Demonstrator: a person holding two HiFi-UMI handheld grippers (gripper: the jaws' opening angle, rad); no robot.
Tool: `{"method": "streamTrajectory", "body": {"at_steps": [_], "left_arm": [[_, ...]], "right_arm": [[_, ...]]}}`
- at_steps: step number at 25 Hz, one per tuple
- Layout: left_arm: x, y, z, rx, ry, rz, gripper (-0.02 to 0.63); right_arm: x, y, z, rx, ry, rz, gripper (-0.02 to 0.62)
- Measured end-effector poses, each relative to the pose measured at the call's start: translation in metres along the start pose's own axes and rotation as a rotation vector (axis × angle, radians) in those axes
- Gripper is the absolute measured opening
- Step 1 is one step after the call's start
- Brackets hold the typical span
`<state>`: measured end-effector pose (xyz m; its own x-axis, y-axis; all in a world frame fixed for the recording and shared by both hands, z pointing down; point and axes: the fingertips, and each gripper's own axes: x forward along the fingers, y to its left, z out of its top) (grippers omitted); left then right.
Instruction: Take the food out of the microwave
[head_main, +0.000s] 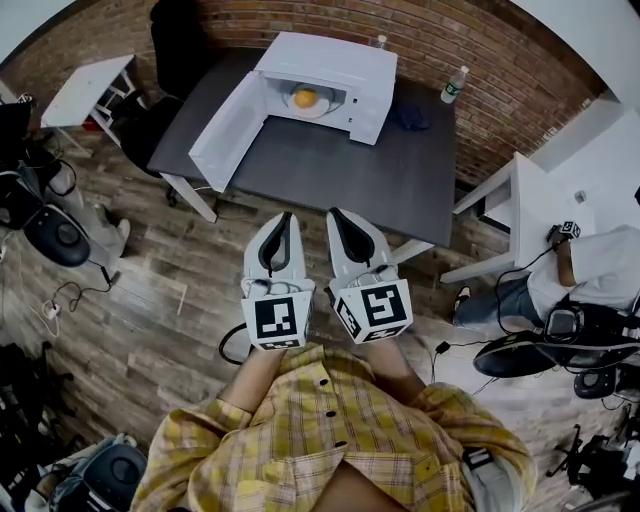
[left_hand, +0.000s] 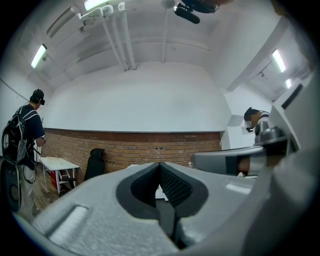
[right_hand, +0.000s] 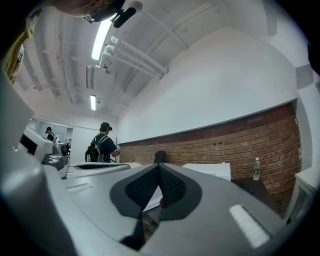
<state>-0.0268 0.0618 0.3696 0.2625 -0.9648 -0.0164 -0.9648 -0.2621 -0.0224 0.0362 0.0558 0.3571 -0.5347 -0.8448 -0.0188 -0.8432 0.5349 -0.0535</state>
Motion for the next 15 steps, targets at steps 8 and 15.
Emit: {"method": "streamTrajectory", "body": {"at_steps": [8, 15], "left_arm": [[0.086, 0.069, 0.004, -0.009, 0.027, -0.077, -0.002], [0.13, 0.102, 0.009, -0.034, 0.024, -0.139, -0.002]], "right_arm": [[0.104, -0.016, 0.007, 0.012, 0.016, -0.077, 0.002], [0.157, -0.024, 0.016, -0.003, 0.019, -0.138, 0.003]]}}
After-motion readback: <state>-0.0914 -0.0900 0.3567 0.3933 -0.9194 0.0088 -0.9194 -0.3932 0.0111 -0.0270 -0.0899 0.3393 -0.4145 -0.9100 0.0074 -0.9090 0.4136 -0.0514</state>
